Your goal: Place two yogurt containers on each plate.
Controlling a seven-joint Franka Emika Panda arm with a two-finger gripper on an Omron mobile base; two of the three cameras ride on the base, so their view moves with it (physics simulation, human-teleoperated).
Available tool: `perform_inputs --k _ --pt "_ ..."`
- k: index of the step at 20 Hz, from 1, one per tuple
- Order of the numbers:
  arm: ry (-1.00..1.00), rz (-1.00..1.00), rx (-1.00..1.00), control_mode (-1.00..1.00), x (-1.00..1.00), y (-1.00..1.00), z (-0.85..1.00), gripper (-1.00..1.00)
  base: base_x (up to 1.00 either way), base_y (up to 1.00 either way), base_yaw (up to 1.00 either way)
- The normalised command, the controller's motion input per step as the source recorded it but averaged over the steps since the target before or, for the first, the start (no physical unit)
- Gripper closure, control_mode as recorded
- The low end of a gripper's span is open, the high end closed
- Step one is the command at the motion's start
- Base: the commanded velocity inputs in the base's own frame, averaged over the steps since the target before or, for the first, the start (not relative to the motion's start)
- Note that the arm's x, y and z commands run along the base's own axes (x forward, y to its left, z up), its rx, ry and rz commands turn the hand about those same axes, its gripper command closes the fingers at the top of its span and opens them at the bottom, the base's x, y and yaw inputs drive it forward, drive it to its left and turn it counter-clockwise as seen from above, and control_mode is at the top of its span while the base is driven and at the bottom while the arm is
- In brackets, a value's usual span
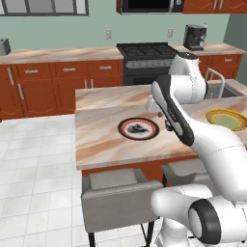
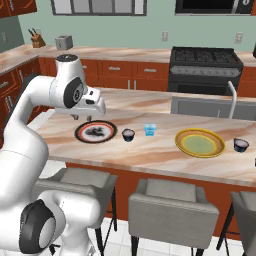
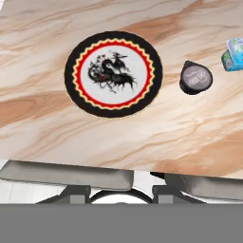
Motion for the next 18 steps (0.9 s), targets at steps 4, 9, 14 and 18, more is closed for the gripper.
perform_inputs --k 4,9,14,18 --pt "0.00 -0.02 0.00 -1.00 -0.02 -0.11 -0.07 -1.00 0.00 0.00 0.00" --pt "0.01 0.00 0.08 -1.00 0.01 -0.73 -0.23 -1.00 0.00 0.00 0.00" --pt "0.05 0.00 0.10 -1.00 0.20 -0.88 -0.24 -1.00 0.00 0.00 0.00" --pt "0.19 0.02 0.00 -1.00 0.56 -0.55 -0.27 -1.00 0.00 0.00 0.00"
